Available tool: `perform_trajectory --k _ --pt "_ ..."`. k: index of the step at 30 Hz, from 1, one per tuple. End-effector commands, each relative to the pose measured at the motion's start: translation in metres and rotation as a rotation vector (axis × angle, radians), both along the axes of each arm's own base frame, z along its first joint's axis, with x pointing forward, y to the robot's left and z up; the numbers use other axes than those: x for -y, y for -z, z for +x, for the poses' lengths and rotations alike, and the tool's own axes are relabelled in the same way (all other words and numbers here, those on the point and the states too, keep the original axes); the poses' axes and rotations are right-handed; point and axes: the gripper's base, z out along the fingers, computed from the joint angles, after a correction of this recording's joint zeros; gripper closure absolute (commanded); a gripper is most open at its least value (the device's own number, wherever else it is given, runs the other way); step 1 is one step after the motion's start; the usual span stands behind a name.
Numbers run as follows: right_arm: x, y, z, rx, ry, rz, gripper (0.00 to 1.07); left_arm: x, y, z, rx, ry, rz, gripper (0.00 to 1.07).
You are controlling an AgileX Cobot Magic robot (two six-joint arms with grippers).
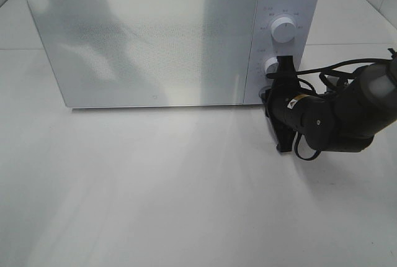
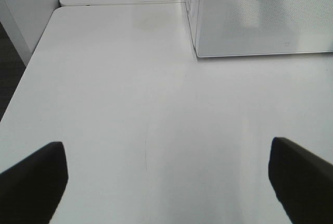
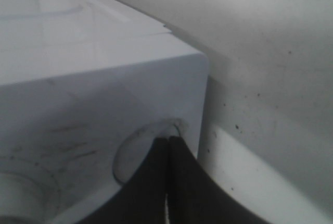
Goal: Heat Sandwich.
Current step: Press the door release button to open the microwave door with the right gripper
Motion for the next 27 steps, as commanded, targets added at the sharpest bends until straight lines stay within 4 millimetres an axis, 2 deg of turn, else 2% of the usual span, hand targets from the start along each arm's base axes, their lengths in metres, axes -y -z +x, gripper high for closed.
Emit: perform_trajectory --k 1,6,11,19,27 --pt "0.004 -0.006 0.007 0.054 0.016 -0.007 1.07 0.001 0.0 -0.004 0.033 0.001 -0.008 0.05" --pt "0.004 -0.01 0.009 0.1 0.024 -0.002 1.07 0.001 0.0 -0.004 0.033 0.001 -0.008 0.05" --pt "0.006 -0.02 0.014 0.217 0.055 0.01 1.07 0.001 0.0 -0.004 0.033 0.001 -0.008 0.05" --pt "0.0 -0.042 0.034 0.347 0.073 0.044 1.07 0.001 0.0 -0.004 0.033 0.001 -0.008 0.05" --pt "-0.006 -0.043 0.05 0.397 0.081 0.067 1.07 0.001 0.0 -0.004 0.033 0.001 -0.008 0.05"
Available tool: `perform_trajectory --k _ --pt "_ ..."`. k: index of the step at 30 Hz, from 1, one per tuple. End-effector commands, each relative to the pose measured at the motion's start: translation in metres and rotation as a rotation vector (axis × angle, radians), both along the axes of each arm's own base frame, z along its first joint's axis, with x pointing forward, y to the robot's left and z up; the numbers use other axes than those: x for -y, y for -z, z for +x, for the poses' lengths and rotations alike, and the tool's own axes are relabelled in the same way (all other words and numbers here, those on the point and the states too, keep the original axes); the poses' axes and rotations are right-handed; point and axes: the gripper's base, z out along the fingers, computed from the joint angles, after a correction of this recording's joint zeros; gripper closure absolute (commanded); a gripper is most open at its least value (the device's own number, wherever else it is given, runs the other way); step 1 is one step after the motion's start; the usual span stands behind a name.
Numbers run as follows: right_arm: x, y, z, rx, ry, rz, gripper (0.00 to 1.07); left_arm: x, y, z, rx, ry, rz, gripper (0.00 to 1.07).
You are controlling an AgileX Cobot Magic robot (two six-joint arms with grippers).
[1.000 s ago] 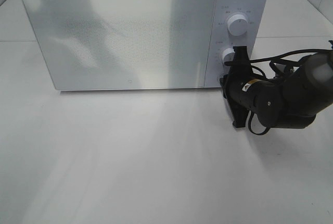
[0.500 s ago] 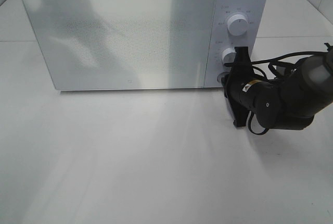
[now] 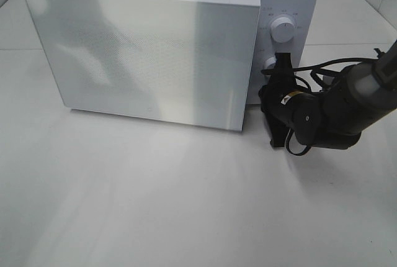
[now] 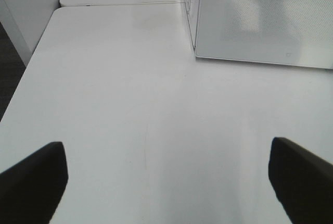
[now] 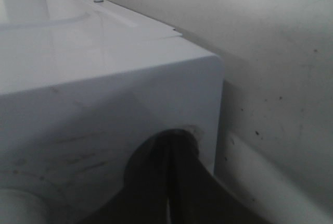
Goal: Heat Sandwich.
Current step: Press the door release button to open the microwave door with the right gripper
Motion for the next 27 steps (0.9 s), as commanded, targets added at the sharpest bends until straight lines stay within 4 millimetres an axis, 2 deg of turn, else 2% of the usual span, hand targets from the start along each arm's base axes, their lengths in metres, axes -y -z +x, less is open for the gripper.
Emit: perform_trajectory --k 1,27 --pt "0.0009 -0.0446 0.0351 0.359 0.037 0.026 1.07 0.0006 0.0003 -0.0037 0.033 0.001 -0.008 0.05" --pt "0.0009 -0.0462 0.033 0.329 0.029 0.026 1.07 0.0006 0.0003 -0.0037 0.033 0.001 -0.008 0.05"
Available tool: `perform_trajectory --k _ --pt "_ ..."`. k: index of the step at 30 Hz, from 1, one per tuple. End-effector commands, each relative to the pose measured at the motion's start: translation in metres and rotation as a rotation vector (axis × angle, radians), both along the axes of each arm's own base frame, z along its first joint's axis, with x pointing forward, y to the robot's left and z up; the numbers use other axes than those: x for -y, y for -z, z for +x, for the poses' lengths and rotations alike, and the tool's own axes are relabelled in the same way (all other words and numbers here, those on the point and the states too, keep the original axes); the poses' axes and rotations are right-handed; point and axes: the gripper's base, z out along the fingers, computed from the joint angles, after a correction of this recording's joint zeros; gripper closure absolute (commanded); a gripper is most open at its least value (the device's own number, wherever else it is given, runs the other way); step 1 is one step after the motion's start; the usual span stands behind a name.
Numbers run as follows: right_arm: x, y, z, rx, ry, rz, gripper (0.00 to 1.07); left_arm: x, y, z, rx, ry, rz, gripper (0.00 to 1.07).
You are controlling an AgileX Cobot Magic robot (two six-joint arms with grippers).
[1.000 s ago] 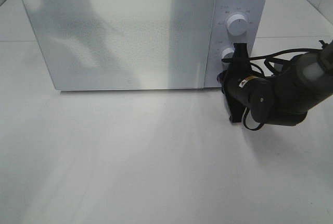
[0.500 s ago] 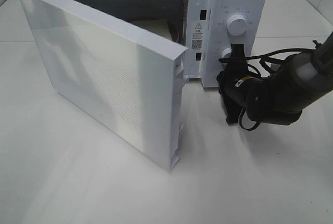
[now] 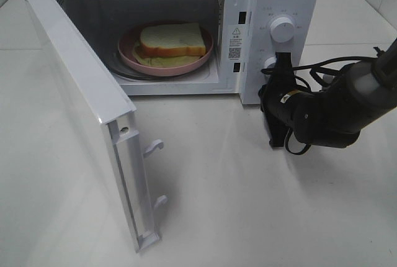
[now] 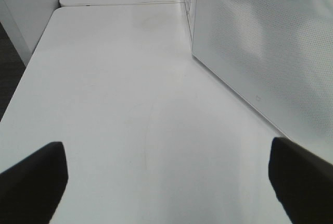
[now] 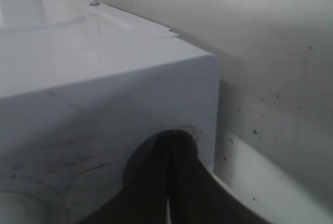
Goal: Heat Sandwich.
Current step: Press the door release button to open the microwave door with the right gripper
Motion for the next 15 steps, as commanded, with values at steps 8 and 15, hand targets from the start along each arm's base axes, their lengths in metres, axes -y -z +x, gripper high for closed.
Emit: perform_trajectory --k 8,15 --pt "0.001 -0.041 0.031 0.296 0.006 0.01 1.07 0.001 0.0 -0.004 0.033 0.001 -0.008 0.05" --pt "0.006 -0.036 0.011 0.144 -0.028 -0.014 1.07 0.001 0.0 -0.004 0.033 0.001 -0.008 0.05"
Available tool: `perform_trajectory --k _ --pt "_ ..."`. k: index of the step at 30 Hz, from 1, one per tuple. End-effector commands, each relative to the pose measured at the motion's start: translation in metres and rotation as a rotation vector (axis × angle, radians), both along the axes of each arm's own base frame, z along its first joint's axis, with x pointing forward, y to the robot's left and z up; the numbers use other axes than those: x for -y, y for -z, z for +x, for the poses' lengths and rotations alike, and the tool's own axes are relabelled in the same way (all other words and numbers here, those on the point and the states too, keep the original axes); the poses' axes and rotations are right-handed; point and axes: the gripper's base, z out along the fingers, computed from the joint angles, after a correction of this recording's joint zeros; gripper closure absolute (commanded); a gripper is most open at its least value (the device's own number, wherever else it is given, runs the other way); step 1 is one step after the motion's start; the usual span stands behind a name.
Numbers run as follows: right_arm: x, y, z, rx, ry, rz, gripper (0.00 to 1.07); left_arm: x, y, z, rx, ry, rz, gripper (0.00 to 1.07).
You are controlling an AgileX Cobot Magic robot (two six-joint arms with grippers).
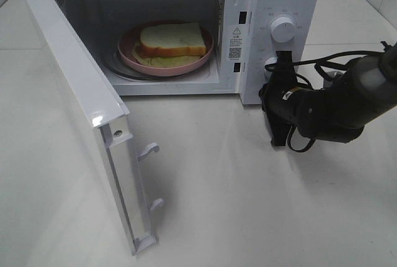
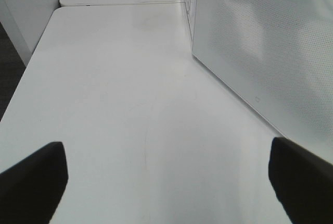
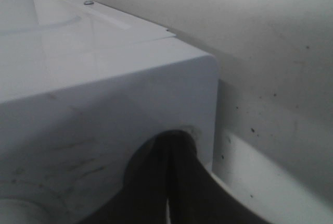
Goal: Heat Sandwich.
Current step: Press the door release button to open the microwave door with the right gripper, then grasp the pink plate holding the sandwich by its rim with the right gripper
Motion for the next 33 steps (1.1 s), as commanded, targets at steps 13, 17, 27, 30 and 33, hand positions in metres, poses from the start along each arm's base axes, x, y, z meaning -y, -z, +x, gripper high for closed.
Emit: perform_trajectory --k 13,17,27,30,33 --pt "0.011 -0.013 -0.026 -0.031 -0.091 -0.057 1.07 0.001 0.0 -0.004 0.033 0.001 -0.008 0.05" --pt "0.015 -0.018 -0.037 -0.045 -0.098 -0.063 1.07 0.001 0.0 -0.004 0.033 0.001 -0.008 0.05" --pt "0.023 -0.044 -0.07 -0.117 -0.183 -0.122 1.07 0.001 0.0 -0.004 0.033 0.001 -0.008 0.05" --pt "0.024 -0.047 -0.075 -0.13 -0.207 -0.137 1.07 0.001 0.0 -0.004 0.033 0.001 -0.008 0.05" --pt "0.025 -0.054 -0.083 -0.165 -0.267 -0.187 1.06 0.001 0.0 -0.004 0.033 0.001 -0.008 0.05"
